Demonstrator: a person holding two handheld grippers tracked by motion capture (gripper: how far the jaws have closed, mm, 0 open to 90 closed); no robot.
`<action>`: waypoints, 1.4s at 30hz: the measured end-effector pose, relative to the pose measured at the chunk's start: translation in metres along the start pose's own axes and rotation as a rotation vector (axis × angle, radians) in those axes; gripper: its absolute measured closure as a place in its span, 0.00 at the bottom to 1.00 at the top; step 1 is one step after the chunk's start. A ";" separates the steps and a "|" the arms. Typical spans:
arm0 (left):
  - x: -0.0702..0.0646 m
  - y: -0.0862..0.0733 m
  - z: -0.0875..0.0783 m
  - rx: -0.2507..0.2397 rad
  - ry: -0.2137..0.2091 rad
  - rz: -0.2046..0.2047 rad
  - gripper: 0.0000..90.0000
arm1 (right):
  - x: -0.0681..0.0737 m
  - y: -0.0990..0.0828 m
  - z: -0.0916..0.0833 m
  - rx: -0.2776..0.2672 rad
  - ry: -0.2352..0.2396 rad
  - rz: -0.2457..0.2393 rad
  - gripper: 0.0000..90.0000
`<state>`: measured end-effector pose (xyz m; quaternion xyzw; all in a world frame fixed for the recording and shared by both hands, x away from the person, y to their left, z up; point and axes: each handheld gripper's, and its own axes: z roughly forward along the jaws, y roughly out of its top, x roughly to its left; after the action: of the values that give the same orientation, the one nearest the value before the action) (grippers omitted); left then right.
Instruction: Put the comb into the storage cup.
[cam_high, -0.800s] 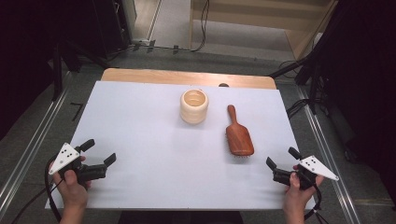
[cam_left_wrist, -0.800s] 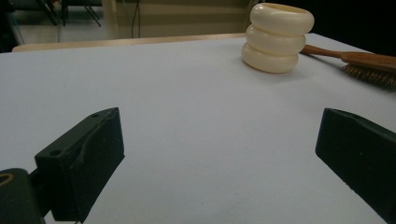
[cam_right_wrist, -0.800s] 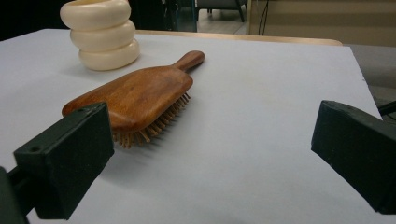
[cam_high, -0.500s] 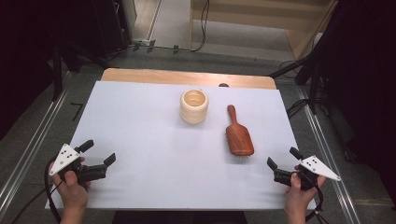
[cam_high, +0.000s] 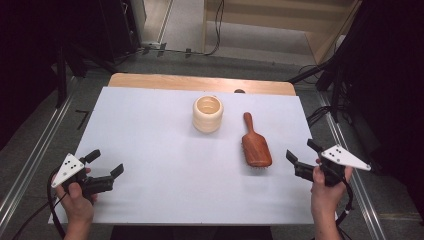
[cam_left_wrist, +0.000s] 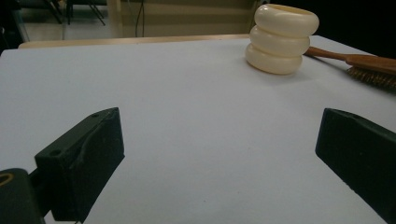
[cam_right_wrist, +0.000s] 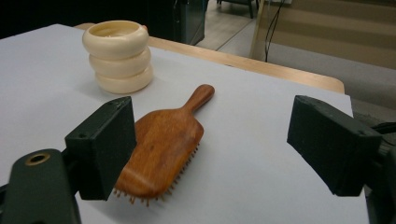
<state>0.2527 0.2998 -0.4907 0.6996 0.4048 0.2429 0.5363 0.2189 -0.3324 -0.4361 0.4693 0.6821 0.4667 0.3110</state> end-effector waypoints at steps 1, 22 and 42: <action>0.000 0.000 0.000 0.000 0.000 0.000 0.02 | 0.000 0.007 0.003 0.005 0.009 -0.004 0.16; 0.000 0.000 -0.001 -0.006 -0.006 0.009 0.02 | 0.004 0.078 0.088 0.219 0.146 -0.111 0.98; 0.001 0.000 -0.001 -0.010 -0.013 0.000 0.02 | 0.011 0.106 0.186 0.522 0.212 -0.282 0.98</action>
<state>0.2524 0.3009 -0.4901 0.6986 0.4001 0.2407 0.5422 0.4124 -0.2445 -0.4061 0.3828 0.8658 0.2747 0.1687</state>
